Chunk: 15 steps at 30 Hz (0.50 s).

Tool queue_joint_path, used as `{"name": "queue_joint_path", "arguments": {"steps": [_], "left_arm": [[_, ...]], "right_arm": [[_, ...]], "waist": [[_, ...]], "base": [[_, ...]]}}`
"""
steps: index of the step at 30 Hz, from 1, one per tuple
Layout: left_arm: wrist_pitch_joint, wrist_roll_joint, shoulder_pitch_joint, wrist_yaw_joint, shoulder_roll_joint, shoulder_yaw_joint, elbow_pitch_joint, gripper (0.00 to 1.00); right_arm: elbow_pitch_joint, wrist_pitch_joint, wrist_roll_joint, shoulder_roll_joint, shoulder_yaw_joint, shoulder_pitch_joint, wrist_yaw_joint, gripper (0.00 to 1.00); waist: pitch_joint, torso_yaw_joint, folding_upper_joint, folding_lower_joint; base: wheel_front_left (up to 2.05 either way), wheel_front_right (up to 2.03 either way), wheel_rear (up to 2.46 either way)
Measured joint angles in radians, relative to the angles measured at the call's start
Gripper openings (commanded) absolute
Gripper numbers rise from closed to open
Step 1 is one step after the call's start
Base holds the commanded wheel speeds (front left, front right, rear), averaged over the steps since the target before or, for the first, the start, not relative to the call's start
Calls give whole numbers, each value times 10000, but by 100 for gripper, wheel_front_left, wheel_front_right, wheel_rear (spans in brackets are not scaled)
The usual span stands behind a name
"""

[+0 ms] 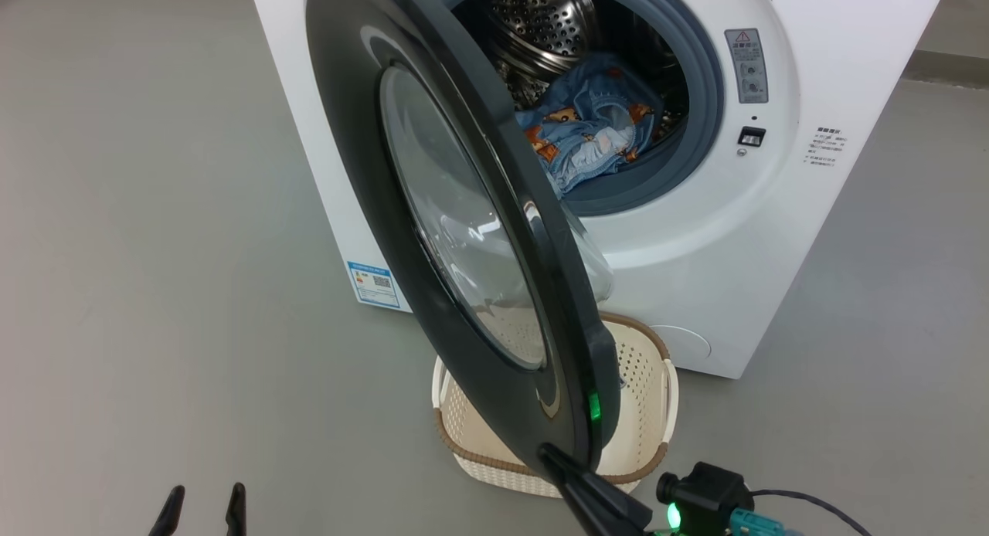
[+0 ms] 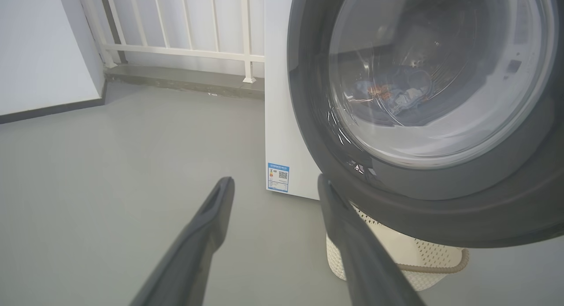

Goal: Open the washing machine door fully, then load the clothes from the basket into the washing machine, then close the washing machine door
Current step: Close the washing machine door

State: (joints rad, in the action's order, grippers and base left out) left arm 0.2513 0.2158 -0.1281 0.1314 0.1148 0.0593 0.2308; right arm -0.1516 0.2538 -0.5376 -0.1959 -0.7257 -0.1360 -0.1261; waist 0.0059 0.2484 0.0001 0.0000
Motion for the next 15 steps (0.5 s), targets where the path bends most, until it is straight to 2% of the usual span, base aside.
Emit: {"name": "queue_joint_path", "arguments": {"steps": [15], "left_arm": [[0, 0, 38, 0, -2, -8, -2, 100]], "right_arm": [[-54, 0, 31, 52, 696, -39, -8, 0]], "waist": [[289, -284, 0, 1]], "base": [[0, 0, 0]]}}
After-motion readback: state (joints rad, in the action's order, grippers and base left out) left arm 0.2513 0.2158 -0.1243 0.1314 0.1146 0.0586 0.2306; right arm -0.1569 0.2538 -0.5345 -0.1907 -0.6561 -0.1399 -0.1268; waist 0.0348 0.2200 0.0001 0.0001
